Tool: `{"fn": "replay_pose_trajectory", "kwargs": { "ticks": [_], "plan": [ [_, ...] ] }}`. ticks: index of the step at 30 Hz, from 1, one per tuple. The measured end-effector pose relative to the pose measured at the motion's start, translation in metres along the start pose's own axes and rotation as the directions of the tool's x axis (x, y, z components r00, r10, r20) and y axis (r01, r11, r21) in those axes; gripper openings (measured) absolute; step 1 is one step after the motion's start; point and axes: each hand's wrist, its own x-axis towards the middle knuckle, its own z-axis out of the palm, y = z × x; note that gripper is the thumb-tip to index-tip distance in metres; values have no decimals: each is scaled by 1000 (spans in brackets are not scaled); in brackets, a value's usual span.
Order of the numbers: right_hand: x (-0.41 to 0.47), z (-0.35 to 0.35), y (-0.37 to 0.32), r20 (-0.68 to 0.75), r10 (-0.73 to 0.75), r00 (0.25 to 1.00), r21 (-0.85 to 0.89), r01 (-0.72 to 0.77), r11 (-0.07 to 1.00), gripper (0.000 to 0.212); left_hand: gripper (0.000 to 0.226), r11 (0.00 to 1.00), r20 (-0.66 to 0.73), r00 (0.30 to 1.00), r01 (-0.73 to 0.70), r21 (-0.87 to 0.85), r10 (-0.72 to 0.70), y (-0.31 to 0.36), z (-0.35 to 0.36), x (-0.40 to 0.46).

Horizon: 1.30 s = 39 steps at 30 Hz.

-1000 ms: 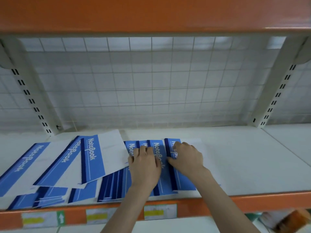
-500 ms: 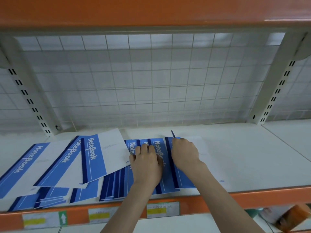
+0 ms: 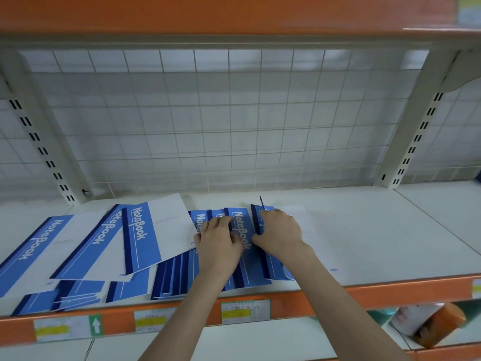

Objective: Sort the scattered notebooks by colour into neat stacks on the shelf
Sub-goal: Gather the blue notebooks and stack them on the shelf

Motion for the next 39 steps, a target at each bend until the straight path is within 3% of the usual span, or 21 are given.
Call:
{"fn": "replay_pose_trajectory", "kwargs": {
  "ticks": [3,6,10,14,20,25,31,33,35,39],
  "plan": [
    [-4,2,-6,-25,-31,999,-67,29,997,15,46,971,-3,998,53,-232,-55,-2,-5,0],
    [-7,0,-9,-49,-37,998,-95,33,995,17,49,934,14,998,66,-351,-66,-3,-9,-1],
    [-7,-7,-6,-131,-34,991,51,41,998,24,51,893,30,998,62,-446,-55,-3,-12,-2],
    [-9,-4,-19,-125,-136,983,59,144,988,65,50,832,37,998,70,-551,-60,-5,-14,-3],
    [-8,15,-36,-129,-144,981,130,161,978,32,51,736,33,996,85,-671,-85,-8,-14,-2],
    [-5,17,-30,-117,-156,981,128,171,977,33,58,703,61,996,93,-705,-70,-11,-13,-2],
    [-2,24,-34,-124,-163,979,111,177,978,40,50,644,97,990,142,-751,-106,-10,-13,0],
    [-3,28,-34,-135,-167,977,96,180,979,56,34,687,109,987,159,-709,-116,-8,-13,0],
    [-5,30,-32,-135,-171,976,68,181,981,65,24,793,97,989,145,-592,-109,-6,-12,0],
    [-10,25,-21,-103,-182,978,130,195,972,59,40,862,134,986,150,-484,-96,-5,-11,2]
  ]
}}
